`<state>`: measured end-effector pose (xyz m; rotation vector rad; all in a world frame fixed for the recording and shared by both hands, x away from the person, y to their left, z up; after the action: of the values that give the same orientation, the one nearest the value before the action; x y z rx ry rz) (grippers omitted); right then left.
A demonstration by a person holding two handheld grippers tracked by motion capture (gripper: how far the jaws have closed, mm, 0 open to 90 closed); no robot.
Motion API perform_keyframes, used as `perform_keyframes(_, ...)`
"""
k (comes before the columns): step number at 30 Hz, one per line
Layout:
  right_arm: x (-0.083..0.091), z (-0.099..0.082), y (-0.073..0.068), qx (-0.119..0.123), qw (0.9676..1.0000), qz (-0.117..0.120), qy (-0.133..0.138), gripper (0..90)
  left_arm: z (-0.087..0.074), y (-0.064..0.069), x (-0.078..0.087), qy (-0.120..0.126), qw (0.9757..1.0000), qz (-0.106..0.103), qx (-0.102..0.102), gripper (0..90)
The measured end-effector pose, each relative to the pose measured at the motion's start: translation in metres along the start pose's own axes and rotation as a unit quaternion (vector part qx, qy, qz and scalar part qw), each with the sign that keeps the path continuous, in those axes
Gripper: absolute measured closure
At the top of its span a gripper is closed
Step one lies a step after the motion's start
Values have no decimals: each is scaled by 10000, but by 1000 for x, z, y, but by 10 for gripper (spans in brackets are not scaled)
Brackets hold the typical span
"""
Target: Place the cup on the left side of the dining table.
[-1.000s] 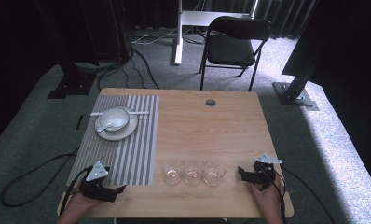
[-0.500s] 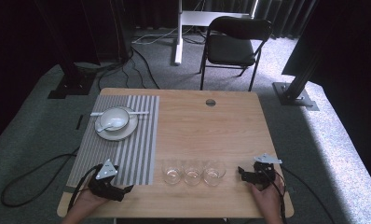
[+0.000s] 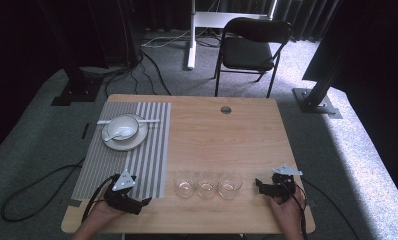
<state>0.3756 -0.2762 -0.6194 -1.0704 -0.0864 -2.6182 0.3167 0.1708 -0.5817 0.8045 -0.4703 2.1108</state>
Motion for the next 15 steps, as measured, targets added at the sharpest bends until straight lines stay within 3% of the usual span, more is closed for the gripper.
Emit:
perform_keyframes(5,0,0,0,0,10000,0,0,116,8,7,-6,88,9999,-94,-43,20)
perform_keyframes(15,0,0,0,-1,10000,0,0,116,18,15,-17,40,9997,-137,-217,20)
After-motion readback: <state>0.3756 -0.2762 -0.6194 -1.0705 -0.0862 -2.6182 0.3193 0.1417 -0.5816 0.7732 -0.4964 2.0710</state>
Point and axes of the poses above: each handheld gripper's, and its own axes: x roughly backward along the jaws, z roughly out of its top, y roughly to its right, the point moved 10 cm from there along -x, roughly forward along the jaws, and after that the axes turned 4 degrees about -x, right-handed, at the moved point
